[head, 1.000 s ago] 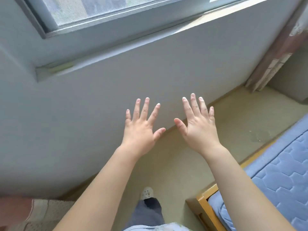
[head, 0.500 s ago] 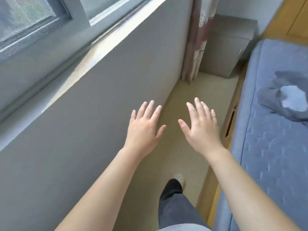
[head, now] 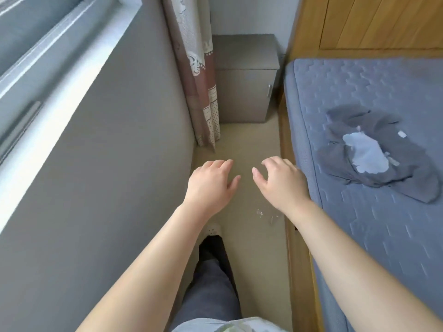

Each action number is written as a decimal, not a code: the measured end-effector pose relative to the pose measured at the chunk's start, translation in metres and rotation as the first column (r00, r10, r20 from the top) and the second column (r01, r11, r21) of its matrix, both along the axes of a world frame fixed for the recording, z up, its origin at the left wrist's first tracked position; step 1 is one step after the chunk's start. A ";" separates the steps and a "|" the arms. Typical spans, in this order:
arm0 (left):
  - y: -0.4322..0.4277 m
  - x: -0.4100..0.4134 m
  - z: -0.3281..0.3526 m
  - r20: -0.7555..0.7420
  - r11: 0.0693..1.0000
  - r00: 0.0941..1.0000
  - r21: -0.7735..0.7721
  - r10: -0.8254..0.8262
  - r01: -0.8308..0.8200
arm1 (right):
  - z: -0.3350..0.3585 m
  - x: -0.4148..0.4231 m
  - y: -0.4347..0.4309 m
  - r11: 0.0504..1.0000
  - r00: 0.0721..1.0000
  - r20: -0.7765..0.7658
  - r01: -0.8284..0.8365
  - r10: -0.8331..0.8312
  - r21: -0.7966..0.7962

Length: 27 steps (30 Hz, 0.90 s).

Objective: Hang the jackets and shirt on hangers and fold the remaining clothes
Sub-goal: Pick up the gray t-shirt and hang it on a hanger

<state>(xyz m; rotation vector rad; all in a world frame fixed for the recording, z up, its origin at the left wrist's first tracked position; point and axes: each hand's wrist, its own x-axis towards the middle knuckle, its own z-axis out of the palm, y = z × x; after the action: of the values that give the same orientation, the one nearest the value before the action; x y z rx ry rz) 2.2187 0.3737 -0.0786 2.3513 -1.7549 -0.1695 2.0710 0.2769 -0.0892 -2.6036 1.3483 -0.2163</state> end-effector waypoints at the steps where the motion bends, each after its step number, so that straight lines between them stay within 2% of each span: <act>1: -0.030 0.016 -0.006 0.000 0.999 0.999 0.017 -0.032 0.032 | -0.005 0.012 -0.025 1.000 0.999 -0.020 0.027 -0.027 -0.002; 9: -0.268 0.108 -0.021 0.012 0.929 0.939 0.150 -0.344 0.338 | -0.029 0.086 -0.214 0.936 0.937 -0.022 0.350 -0.349 0.046; 12: -0.339 0.115 -0.032 -0.062 0.893 0.911 0.182 -0.408 0.412 | -0.037 0.091 -0.267 0.893 0.896 -0.054 0.443 -0.440 0.080; 17: -0.456 0.090 -0.065 -0.185 0.833 0.849 0.180 -0.494 0.524 | -0.066 0.071 -0.351 0.799 0.808 -0.079 0.589 -0.584 0.123; 21: -0.549 0.044 -0.105 -0.225 0.732 0.764 0.221 -0.605 0.644 | -0.103 0.034 -0.415 0.685 0.704 -0.094 0.708 -0.704 0.171; 27: -0.673 -0.021 -0.168 -0.311 0.599 0.661 0.280 -0.683 0.750 | -0.174 -0.032 -0.511 0.506 0.572 -0.129 0.794 -0.810 0.338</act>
<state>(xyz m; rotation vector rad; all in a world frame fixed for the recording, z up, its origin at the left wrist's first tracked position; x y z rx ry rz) 2.1975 -0.2995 -0.2465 1.5594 -2.6705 -0.8911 2.0393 -0.2344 -0.2630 -1.4708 2.2458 -0.1291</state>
